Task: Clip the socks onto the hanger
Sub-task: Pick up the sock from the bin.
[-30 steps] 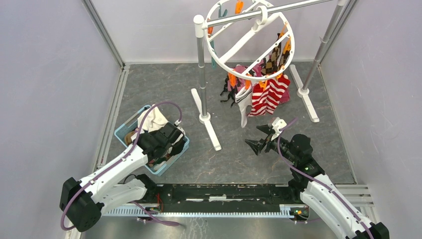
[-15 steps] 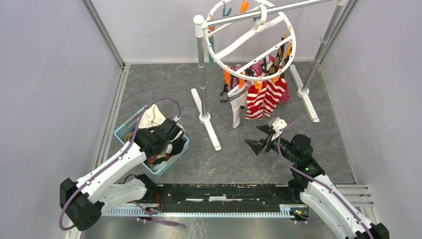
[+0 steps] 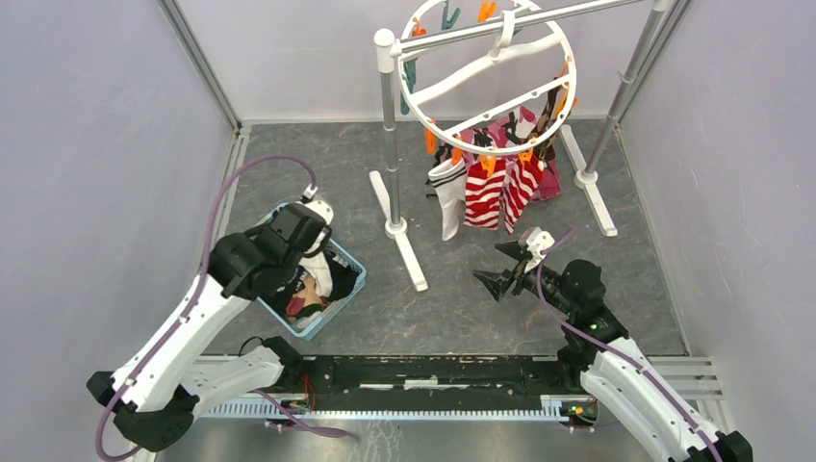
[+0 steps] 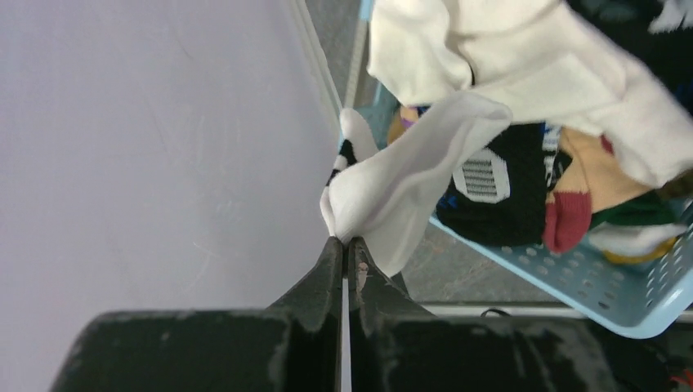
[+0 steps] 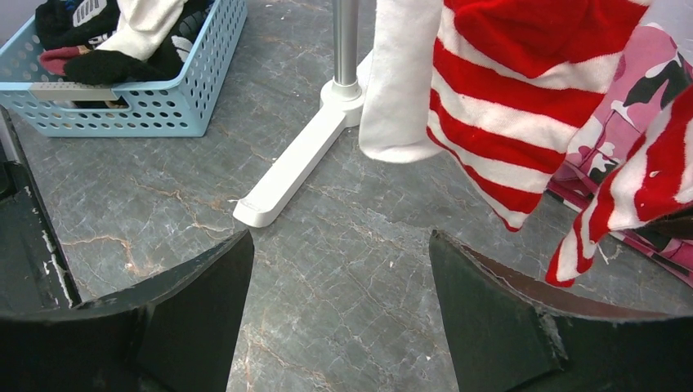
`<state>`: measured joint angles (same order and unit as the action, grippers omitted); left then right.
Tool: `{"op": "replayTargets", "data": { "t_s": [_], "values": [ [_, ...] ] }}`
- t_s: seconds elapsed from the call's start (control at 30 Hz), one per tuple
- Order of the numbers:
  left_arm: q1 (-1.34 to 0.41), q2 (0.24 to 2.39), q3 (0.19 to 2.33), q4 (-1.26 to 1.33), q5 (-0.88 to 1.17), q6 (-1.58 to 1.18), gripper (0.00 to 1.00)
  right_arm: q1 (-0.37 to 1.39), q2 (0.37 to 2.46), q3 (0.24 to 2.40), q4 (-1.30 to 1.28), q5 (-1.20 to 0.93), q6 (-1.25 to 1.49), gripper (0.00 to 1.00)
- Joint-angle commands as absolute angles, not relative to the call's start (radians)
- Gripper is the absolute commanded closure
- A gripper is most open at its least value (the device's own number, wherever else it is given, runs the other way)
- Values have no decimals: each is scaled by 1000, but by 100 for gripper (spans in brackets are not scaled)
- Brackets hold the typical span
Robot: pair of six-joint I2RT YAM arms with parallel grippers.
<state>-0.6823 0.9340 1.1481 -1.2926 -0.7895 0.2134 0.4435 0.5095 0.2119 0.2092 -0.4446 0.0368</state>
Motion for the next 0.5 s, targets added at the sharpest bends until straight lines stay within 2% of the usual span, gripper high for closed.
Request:
{"op": "replayTargets", "data": {
  "t_s": [0.0,0.1,0.2,0.47],
  "values": [
    [-686,919,1320,-1279,-722,141,98,447,497,221,248,-469,30,15],
    [-686,884,1392,-1196,-477,108,98,448,493,219,256,-488,31,15],
    [-686,836,1360,-1049,-218,54,98,449,484,213,272,-515,36,15],
    [-686,840,992,-480,384,-180,98,455,448,202,295,-566,47,15]
  ]
}}
